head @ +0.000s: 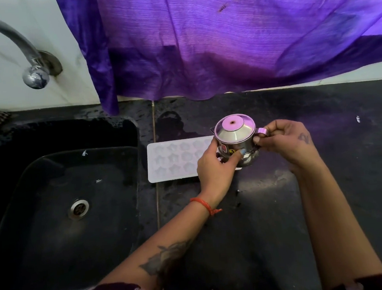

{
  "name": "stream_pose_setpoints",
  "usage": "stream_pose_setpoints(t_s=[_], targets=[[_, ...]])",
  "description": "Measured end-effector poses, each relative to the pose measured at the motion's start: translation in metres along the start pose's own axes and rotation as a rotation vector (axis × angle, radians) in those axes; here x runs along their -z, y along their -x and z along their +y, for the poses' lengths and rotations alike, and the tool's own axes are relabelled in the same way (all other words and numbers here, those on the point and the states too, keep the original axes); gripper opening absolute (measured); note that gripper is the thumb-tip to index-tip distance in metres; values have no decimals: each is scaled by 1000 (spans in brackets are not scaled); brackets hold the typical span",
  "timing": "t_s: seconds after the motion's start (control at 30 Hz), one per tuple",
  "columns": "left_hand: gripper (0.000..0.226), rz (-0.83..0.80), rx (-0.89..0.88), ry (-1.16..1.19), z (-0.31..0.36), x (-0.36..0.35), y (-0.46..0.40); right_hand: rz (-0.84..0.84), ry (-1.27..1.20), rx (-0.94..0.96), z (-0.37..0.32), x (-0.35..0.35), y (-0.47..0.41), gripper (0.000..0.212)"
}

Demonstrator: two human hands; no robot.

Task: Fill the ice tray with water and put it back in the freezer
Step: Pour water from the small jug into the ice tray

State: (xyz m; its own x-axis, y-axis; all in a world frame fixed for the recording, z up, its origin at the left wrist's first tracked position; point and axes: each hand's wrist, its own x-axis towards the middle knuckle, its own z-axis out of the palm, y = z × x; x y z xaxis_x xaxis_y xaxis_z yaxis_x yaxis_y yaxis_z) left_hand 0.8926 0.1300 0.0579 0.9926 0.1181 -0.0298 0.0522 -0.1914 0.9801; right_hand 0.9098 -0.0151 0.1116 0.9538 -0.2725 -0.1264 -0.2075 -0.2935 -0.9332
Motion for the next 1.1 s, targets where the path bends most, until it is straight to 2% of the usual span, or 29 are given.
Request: stream_pose_setpoints(t_s=[0.23,0.5,0.77,0.93,1.1], targets=[[61,74,26,22,0,28,-31,-58,-132,14,-12,-35,-18,26],[63,152,23,14,-14,55,-79,-120,-190,16,-23,-82,-52,22],[75,239,53,-16,-30,74,-125,-194,-245,-16,-22,-125,-93,22],[87,249,71,-25,-40,84,-147,-210,-257,-45,-16,-149,-112,23],[86,262,77,-30,-45,90,-157,-216,-264,-68,-11,-167,-127,26]])
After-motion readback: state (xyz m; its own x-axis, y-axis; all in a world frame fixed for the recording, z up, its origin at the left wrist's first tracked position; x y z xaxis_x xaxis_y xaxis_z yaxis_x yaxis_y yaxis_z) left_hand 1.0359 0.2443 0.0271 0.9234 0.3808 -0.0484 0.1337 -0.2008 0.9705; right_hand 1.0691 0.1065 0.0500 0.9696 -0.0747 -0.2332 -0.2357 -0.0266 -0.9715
